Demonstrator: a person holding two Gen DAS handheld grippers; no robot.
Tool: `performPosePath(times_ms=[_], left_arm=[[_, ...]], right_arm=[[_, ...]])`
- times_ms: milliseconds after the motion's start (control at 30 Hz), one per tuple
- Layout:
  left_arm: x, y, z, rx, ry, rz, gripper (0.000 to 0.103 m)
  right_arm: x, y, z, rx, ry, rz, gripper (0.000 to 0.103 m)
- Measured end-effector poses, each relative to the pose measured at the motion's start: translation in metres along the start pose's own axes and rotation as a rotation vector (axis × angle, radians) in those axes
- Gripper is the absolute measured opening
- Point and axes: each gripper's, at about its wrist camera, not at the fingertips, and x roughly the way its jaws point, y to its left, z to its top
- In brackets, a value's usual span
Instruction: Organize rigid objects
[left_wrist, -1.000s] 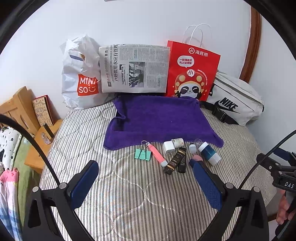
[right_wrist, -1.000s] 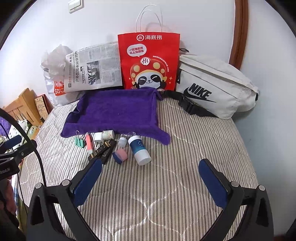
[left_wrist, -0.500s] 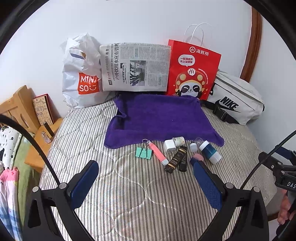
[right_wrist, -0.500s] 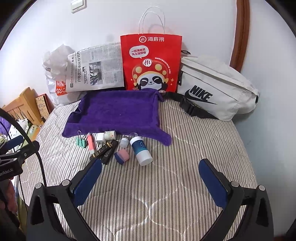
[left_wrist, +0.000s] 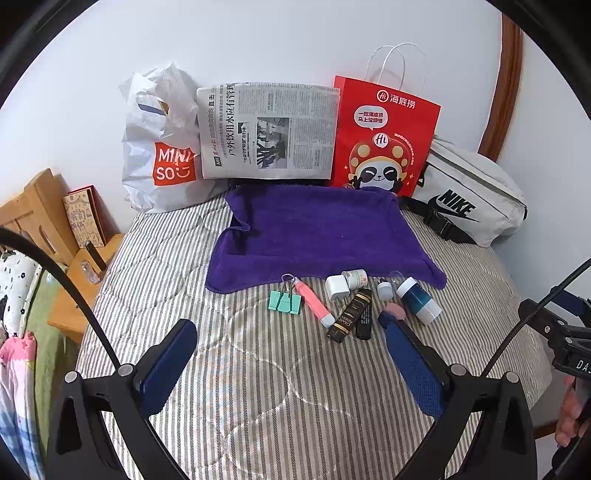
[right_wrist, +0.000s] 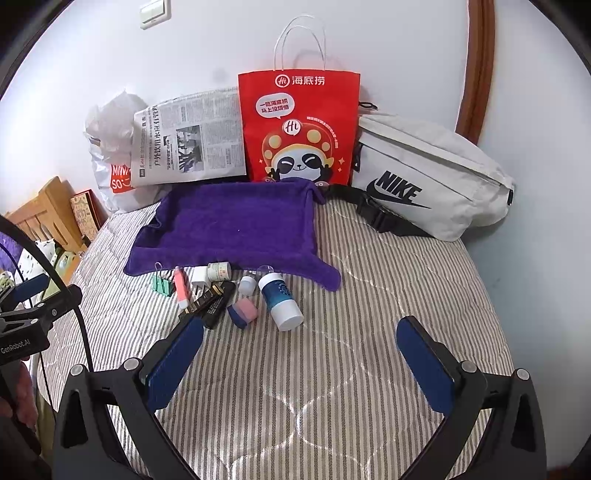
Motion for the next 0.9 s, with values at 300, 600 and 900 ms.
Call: performPosePath(times_ms=[300,600,900], left_arm=[[0.0004,-0.0010,-0.0011,0.001,-0.001,0.002,0.103],[0.0012,0.0012,-0.0020,0.000,0.002,0.000,0.103],[0.0022,0.0025,-0.0022,0.000,0.005,0.001,0.103]], right_arm=[[-0.0001,0.0046,-0.0006,-0.008,0.002,0.004,0.103],[0.0008,0.0058,-0.0012,-0.006,0.006,0.008,0.103],[0.0024,0.0054,-0.0013,-0.003,0.009,0.006,0.103]])
